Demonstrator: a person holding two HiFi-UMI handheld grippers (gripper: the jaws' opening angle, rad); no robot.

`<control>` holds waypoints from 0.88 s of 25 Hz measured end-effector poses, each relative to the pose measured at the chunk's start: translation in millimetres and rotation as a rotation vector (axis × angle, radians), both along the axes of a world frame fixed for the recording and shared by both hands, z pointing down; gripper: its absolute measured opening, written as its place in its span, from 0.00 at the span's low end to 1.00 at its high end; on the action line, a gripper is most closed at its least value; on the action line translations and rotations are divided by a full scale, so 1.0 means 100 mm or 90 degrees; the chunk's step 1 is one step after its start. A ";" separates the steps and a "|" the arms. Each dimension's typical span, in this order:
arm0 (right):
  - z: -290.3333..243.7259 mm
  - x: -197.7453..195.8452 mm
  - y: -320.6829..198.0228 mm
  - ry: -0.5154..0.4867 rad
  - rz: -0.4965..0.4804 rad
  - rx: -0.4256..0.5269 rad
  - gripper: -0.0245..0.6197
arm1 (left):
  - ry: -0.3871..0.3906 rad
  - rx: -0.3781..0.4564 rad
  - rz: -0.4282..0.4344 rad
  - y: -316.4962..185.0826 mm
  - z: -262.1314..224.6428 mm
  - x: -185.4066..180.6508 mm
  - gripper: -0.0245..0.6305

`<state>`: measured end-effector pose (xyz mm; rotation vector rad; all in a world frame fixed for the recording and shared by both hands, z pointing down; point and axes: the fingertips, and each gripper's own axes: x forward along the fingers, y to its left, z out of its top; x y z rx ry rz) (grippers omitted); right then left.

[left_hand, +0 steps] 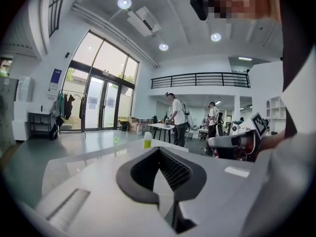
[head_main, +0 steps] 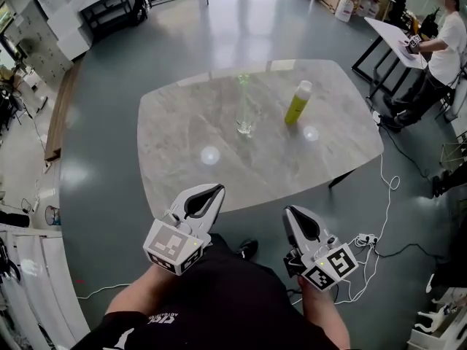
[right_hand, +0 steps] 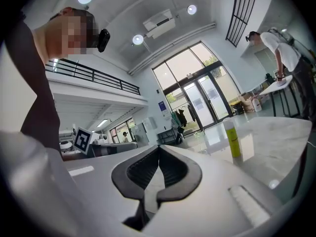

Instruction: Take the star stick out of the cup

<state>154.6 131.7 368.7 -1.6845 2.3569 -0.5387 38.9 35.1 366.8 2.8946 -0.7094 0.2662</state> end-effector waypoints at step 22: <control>0.04 0.15 -1.56 0.017 -0.100 -0.036 0.06 | 0.027 -0.021 -0.030 -1.48 0.10 0.43 0.04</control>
